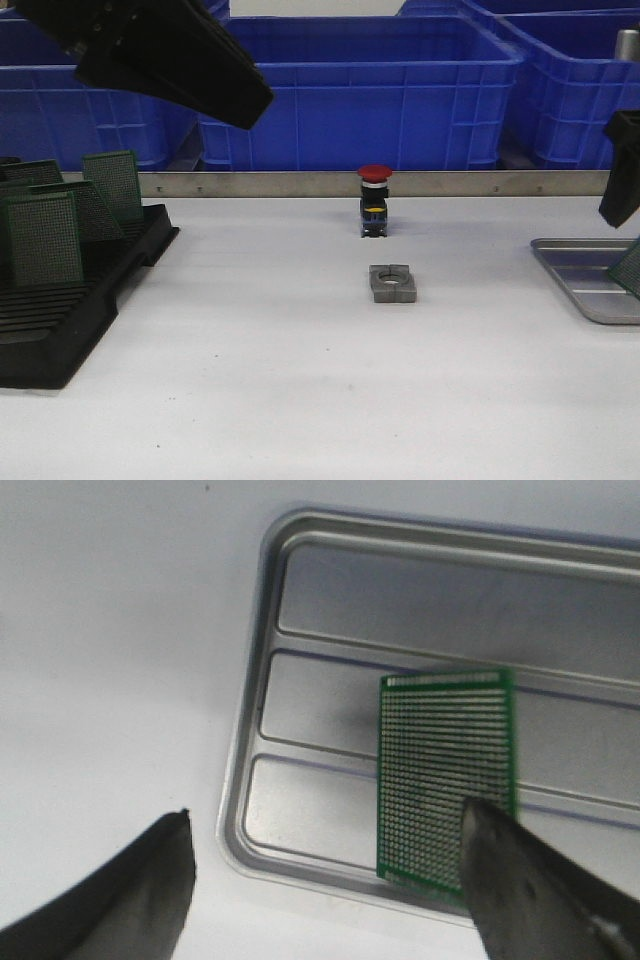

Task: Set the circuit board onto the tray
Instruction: 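Carry the board to the silver tray, lower it flat, open right gripper, then grasp a second green board in the black rack with the left gripper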

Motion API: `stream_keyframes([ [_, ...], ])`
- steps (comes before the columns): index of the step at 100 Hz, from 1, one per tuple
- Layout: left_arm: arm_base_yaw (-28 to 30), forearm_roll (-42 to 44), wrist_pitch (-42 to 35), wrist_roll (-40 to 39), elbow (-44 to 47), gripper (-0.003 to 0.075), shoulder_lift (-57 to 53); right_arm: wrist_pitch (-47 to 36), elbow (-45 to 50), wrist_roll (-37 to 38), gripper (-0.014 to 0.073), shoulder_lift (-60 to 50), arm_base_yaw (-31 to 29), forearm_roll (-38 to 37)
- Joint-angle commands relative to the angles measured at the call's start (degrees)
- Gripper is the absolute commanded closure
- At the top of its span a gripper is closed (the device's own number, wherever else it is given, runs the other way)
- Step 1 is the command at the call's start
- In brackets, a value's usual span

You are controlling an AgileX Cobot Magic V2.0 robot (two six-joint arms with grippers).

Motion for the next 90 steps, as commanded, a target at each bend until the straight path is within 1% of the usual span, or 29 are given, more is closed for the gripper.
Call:
stream_keyframes([
  [1,0.78,-1.80,-0.86,-0.59,-2.41,0.0195,-2.13,-1.05,-1.51,-0.68,0.0032,-5.91,-0.31,-0.01],
  [15,3.70,0.04,-0.86,-0.89,-3.19,0.0195,-3.40,-2.79,0.43,-0.42,0.0033,-11.33,-0.31,0.10],
  [22,5.97,2.86,-0.65,-0.89,-3.19,0.0195,-4.69,-4.89,2.30,0.24,0.0033,-14.54,-0.31,0.16],
  [29,8.28,8.25,-0.32,-0.89,-3.19,0.0195,-5.91,-7.00,4.73,0.40,0.0033,-18.11,-0.31,0.16],
  [42,11.23,23.13,1.95,-0.89,-3.19,0.0195,-6.61,-10.21,9.43,0.40,0.0033,-24.81,-0.31,1.02],
  [49,11.95,27.64,2.33,-0.89,-3.19,0.0195,-6.28,-10.53,11.30,0.40,0.0033,-27.78,-0.31,1.28],
  [71,15.15,31.82,0.60,-0.89,-3.08,0.0196,-5.37,-10.49,13.73,0.40,0.0033,-33.33,-0.31,2.32],
  [83,18.39,35.38,0.97,-5.01,-3.08,0.0220,-5.28,-11.43,13.73,0.40,0.0033,-34.20,-0.31,3.40],
  [90,20.33,37.97,1.20,-5.29,-3.08,0.0229,-5.00,-11.70,13.73,0.40,0.0033,-34.19,-0.31,3.47],
])
